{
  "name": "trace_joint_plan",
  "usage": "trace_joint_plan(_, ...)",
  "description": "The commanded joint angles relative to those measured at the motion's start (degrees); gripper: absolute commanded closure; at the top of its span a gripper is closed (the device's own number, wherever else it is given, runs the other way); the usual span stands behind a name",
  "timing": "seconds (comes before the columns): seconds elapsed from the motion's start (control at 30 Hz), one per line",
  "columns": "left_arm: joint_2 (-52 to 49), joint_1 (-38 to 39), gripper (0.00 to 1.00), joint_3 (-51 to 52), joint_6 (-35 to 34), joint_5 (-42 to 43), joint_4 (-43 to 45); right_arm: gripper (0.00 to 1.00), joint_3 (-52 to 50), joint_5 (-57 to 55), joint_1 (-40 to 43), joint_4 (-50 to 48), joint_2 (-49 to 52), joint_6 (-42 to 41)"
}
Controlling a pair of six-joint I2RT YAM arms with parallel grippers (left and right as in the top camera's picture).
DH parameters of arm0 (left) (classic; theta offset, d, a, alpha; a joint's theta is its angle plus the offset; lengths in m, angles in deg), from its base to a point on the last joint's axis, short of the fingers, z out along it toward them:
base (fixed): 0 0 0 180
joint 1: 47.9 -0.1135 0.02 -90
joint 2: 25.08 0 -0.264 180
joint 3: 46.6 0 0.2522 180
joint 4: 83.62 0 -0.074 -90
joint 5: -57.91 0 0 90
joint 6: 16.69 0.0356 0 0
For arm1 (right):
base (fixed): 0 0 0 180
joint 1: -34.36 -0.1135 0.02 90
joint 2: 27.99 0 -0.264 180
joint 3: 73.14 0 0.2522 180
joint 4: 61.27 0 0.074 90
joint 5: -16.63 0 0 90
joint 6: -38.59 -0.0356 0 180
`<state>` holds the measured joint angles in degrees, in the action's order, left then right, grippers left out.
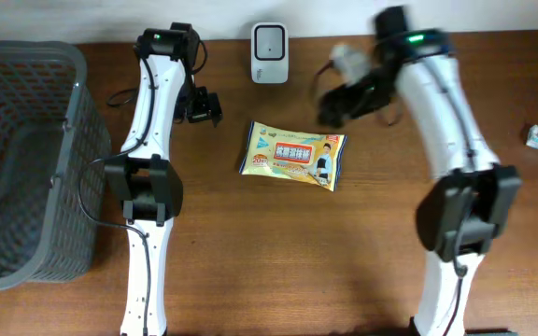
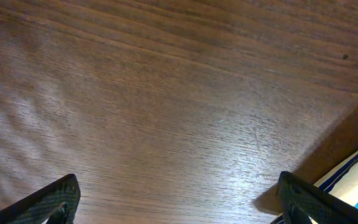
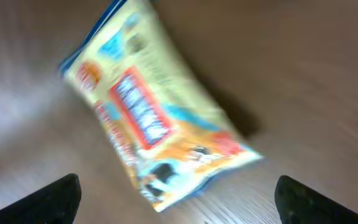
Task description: Scan the item barcode
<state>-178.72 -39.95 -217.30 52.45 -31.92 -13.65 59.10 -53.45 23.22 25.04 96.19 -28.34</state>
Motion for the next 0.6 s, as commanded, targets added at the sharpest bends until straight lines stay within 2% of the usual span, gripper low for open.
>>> trace_joint_plan(0.0,2.34,0.02,0.01,0.37,-0.94,-0.61,-0.04,0.01,-8.0,-9.66,-8.07,-3.06,1.79,18.03)
trace_joint_plan(0.03,2.34,0.02,0.01,0.37,-0.96,-0.61,-0.04,0.01,-10.93,-12.48,-10.4,-5.44,2.27,22.29)
trace_joint_plan(0.1,2.34,0.02,0.01,0.37,-0.94,-0.61,-0.04,0.01,-17.73,-21.29,-13.86,-15.54,2.45,22.6)
trace_joint_plan(0.13,2.34,0.02,0.01,0.37,-0.96,-0.61,-0.04,0.0,-19.28,-21.05,-14.21,-18.58,2.6,22.56)
trace_joint_plan(0.23,2.34,0.02,0.01,0.37,-0.96,-0.61,-0.04,0.12,-26.73,-21.03,-14.36,-28.65,2.69,22.49)
trace_joint_plan(0.27,2.34,0.02,0.01,0.37,-0.96,-0.61,-0.04,0.45,-28.06,-21.03,-14.36,-30.91,2.69,20.0)
trace_joint_plan(0.3,2.34,0.02,0.01,0.37,-0.96,-0.61,-0.04,0.7,-28.09,-21.07,-14.34,-32.3,2.69,15.65)
trace_joint_plan(0.33,2.34,0.02,0.01,0.37,-0.96,-0.61,-0.04,0.85,-27.54,-21.07,-14.36,-33.57,2.62,11.3)
trace_joint_plan(0.37,2.34,0.02,0.01,0.37,-0.96,-0.61,-0.04,0.96,-25.49,-21.07,-14.36,-33.81,2.56,7.26)
trace_joint_plan(0.5,2.34,0.02,0.01,0.37,-0.96,-0.61,-0.04,0.96,-10.05,-21.11,-14.23,-34.29,0.0,-14.58)
trace_joint_plan(0.57,2.34,0.02,0.01,0.37,-0.94,-0.61,-0.04,0.96,-5.11,-22.51,-14.25,-40.0,0.0,-21.88)
